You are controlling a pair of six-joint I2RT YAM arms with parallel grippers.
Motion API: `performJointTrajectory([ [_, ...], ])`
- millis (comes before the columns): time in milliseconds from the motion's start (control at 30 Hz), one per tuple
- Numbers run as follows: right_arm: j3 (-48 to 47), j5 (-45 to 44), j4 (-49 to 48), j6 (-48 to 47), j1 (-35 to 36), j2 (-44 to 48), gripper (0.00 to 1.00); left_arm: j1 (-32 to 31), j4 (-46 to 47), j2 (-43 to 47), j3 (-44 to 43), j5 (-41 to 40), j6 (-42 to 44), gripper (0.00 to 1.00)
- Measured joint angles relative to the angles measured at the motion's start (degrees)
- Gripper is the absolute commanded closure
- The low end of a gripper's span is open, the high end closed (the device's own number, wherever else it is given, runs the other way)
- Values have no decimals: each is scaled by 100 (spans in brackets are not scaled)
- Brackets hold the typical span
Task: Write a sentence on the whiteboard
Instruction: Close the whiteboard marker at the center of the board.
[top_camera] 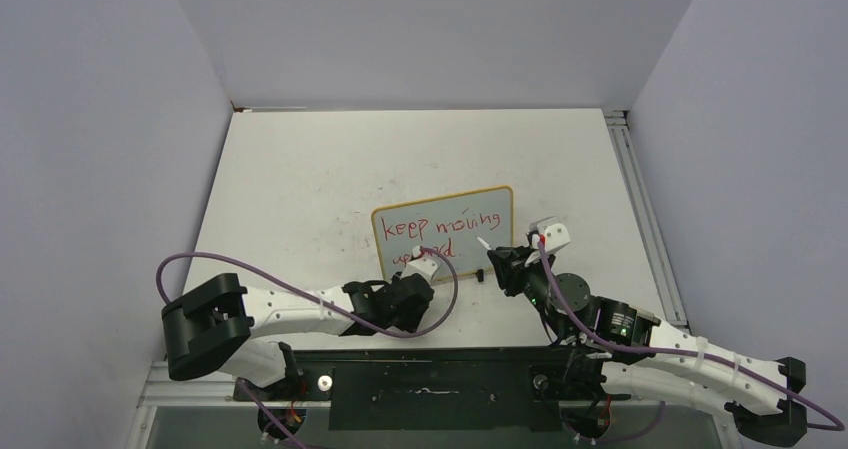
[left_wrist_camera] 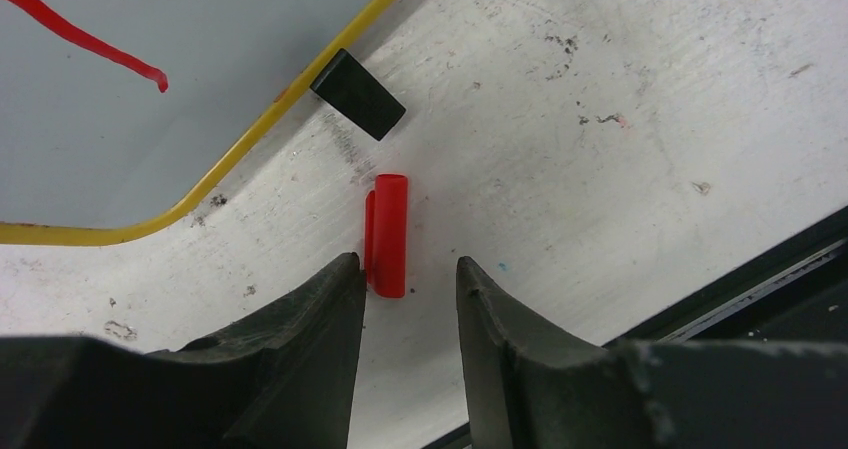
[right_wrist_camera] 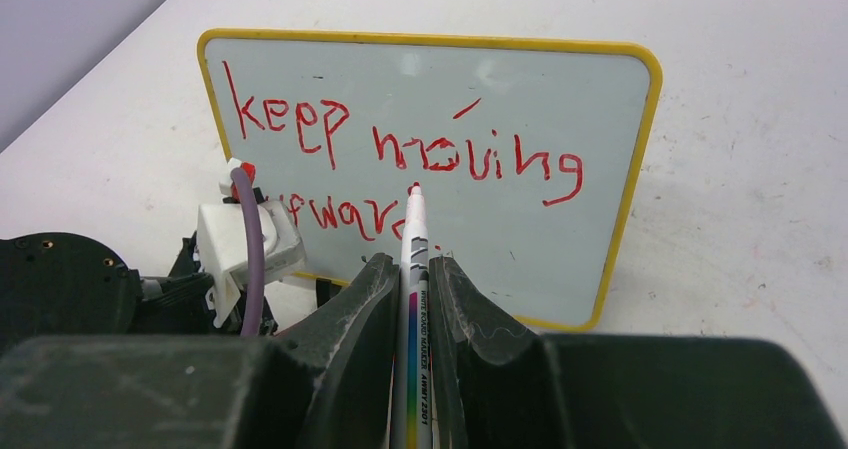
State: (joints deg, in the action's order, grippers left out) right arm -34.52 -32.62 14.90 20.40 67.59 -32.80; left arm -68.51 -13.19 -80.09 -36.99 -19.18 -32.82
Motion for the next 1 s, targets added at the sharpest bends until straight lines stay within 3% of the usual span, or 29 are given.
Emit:
performJointTrajectory([
  [233,2,-20,17,24,0,2,95,72,17,-190,-17,-57,20,73],
  [667,2,-52,26,94,0,2,95,81,44,-273,-70,-107,55,100],
  [1000,-57,-111,299,131,0,7,95,74,-177,-7,-101,-136,203,100],
])
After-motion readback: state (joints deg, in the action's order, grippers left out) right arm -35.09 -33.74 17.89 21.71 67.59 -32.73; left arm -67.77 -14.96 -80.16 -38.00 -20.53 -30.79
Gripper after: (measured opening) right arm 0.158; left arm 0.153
